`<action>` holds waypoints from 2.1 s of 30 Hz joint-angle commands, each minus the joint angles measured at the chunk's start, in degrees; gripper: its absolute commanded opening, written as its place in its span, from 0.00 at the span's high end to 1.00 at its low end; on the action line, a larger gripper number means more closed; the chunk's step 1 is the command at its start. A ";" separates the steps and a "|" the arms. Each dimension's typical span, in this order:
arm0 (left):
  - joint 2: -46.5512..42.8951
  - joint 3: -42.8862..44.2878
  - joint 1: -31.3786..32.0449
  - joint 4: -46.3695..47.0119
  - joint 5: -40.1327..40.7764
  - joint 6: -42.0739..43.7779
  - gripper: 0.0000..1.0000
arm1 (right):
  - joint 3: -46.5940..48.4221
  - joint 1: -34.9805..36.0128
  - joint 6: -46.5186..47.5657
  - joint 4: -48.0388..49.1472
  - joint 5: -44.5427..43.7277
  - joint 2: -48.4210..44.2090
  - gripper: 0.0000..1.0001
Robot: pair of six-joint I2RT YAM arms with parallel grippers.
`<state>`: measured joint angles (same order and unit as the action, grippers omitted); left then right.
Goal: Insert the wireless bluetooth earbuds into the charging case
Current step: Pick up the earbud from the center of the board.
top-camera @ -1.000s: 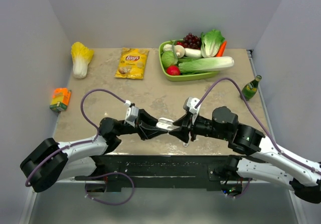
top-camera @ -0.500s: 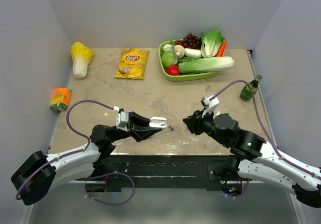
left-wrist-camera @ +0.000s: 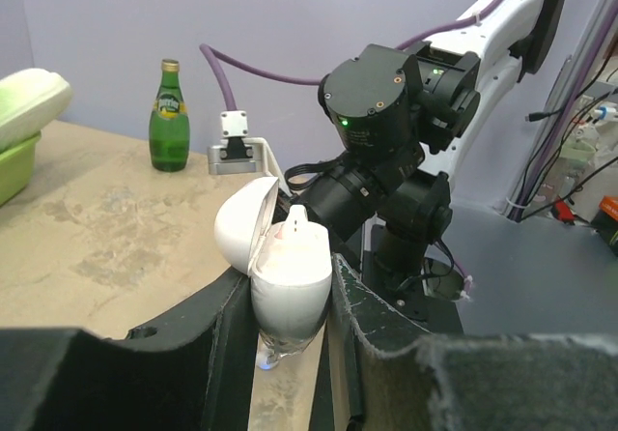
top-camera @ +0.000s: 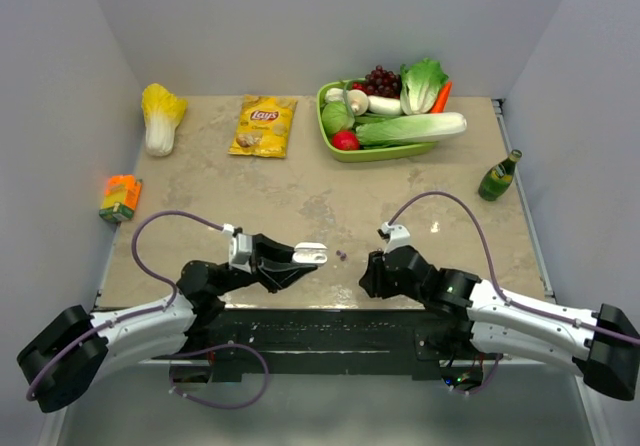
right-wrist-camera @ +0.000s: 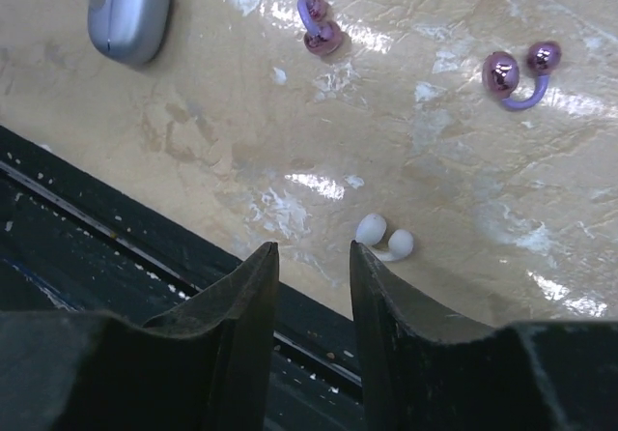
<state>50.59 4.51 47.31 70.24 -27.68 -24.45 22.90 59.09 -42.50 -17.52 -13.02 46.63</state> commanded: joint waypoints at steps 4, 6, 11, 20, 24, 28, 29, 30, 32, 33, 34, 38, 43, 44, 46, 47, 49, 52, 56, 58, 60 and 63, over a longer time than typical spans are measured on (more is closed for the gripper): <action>1.88 -1.87 2.87 7.46 2.45 1.07 1.00 | 1.36 0.15 -4.07 1.88 1.16 4.87 0.67; 1.97 -2.14 3.23 7.55 2.63 1.33 1.00 | 0.23 0.15 -5.66 0.82 0.10 4.35 0.74; 2.58 -2.93 3.40 8.86 2.90 1.24 1.00 | -3.38 0.15 -11.55 -1.11 -2.97 -0.30 0.90; 3.55 -3.37 3.49 9.83 2.10 0.98 1.00 | -4.53 0.15 -17.09 -3.22 -4.91 1.53 1.00; 3.38 -4.16 3.49 10.53 2.28 0.81 1.00 | -5.58 0.15 -18.40 -2.00 -5.09 3.55 1.00; 3.73 -4.51 3.58 11.67 2.19 0.19 1.00 | -5.58 0.15 -19.02 -1.03 -4.74 6.36 1.00; 3.64 -4.51 3.58 11.76 2.11 0.02 1.00 | -5.49 0.15 -19.11 -0.77 -4.74 6.54 1.00; 3.64 -4.51 3.67 11.76 2.19 0.01 1.00 | -5.58 0.24 -19.20 -0.59 -4.83 6.80 1.00; 3.47 -6.09 3.67 11.76 2.19 -0.07 1.00 | -5.67 0.15 -19.29 0.37 -5.35 7.59 1.00; 3.38 -6.01 3.67 11.76 2.28 -0.07 1.00 | -5.49 0.15 -19.29 0.73 -5.70 8.03 1.00; 3.38 -6.18 3.67 11.76 2.19 -0.07 1.00 | -5.49 0.15 -19.29 1.08 -5.97 8.30 1.00; 3.46 -6.27 3.67 11.76 2.37 -0.07 1.00 | -4.18 0.15 -18.41 2.40 -7.64 11.54 1.00; 3.11 -6.18 3.67 11.15 2.37 0.10 1.00 | -2.86 -1.43 -16.65 4.59 -9.31 14.62 0.95; 3.03 -6.18 3.67 10.98 2.37 0.19 1.00 | -2.68 -2.04 -16.30 5.03 -9.05 15.15 0.94; 2.76 -6.18 3.67 10.45 2.46 0.28 1.00 | -2.68 -4.15 -14.81 6.61 -8.26 16.12 0.93; 2.67 -6.18 3.67 10.27 2.54 0.36 1.00 | -2.68 -5.03 -14.28 7.14 -7.99 16.38 0.92; 2.50 -6.36 3.67 9.75 2.55 0.45 1.00 | -2.51 -7.58 -12.35 8.72 -6.94 17.09 0.91; 2.24 -6.36 3.67 9.48 2.55 0.54 1.00 | -2.15 -10.22 -10.24 10.74 -5.89 18.57 0.90; 1.97 -6.45 3.67 9.30 2.46 0.54 1.00 | -0.40 -10.75 -7.69 13.12 -4.48 22.18 0.90; 1.80 -6.36 3.67 8.95 2.46 0.54 1.00 | 0.48 -10.75 -7.07 12.25 -3.95 23.59 0.90; 1.45 -6.45 3.67 8.60 2.63 0.63 1.00 | 0.66 -10.75 -8.03 11.63 -4.30 22.72 0.88; 0.92 -6.53 3.67 7.90 3.07 0.80 1.00 | -1.09 -10.75 -9.70 10.67 -5.26 17.37 0.79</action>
<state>52.77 2.98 50.72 72.77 -25.69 -24.67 23.18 48.56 -52.01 -3.49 -17.82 68.51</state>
